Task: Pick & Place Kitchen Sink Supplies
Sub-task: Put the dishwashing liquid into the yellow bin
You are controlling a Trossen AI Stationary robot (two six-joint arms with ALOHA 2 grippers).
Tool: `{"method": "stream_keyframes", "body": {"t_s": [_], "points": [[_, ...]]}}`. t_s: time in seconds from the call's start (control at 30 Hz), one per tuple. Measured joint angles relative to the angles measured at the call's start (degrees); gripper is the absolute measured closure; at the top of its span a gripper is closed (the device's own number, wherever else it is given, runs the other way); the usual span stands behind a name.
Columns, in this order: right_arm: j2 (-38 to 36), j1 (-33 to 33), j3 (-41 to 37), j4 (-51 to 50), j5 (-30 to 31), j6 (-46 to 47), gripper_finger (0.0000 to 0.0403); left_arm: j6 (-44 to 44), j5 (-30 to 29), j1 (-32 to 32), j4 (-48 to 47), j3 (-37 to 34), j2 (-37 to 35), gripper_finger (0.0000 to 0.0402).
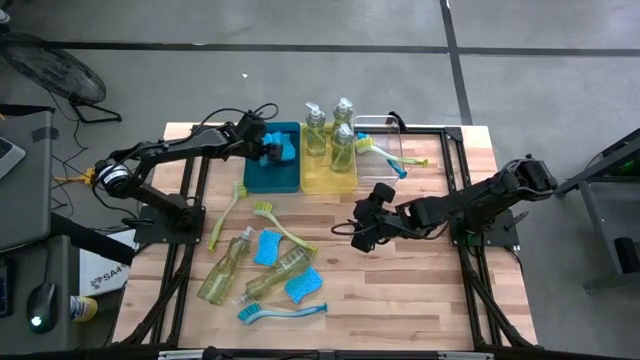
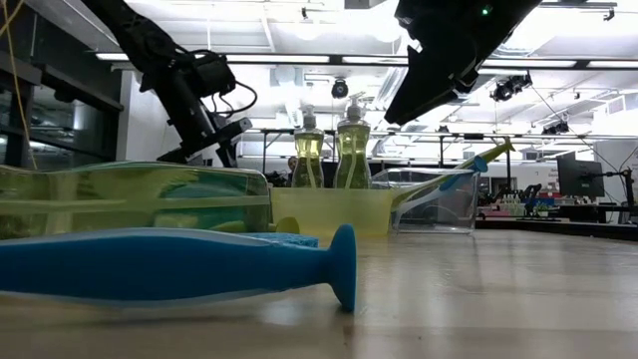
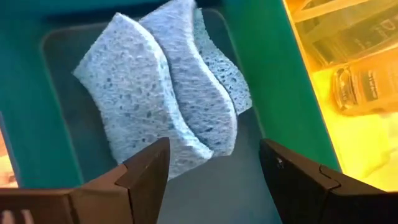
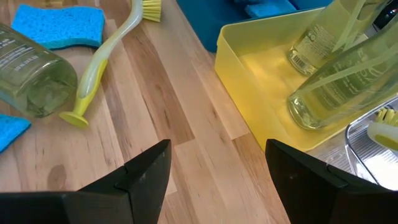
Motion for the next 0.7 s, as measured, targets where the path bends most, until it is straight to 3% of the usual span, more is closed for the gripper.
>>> {"method": "stream_keyframes", "body": {"t_s": [0.3,0.43,0.57,0.7], "points": [[0.0,0.0,0.0,0.0,0.3,-0.02,0.0148,3.0,0.78,0.0,-2.82,0.02,-2.24,0.0158],[0.01,0.68,0.0,-0.31,3.81,-0.17,0.0148,5.25,0.44,-1.38,-7.18,0.02,-5.47,0.0158],[0.02,1.62,0.0,-0.2,5.95,-2.51,0.0148,6.43,-2.16,-5.56,-11.3,0.02,-10.08,0.0158],[0.06,1.62,0.0,1.25,1.09,-5.31,0.0148,6.27,-4.96,-13.4,-14.85,0.02,-14.46,0.0158]]}}
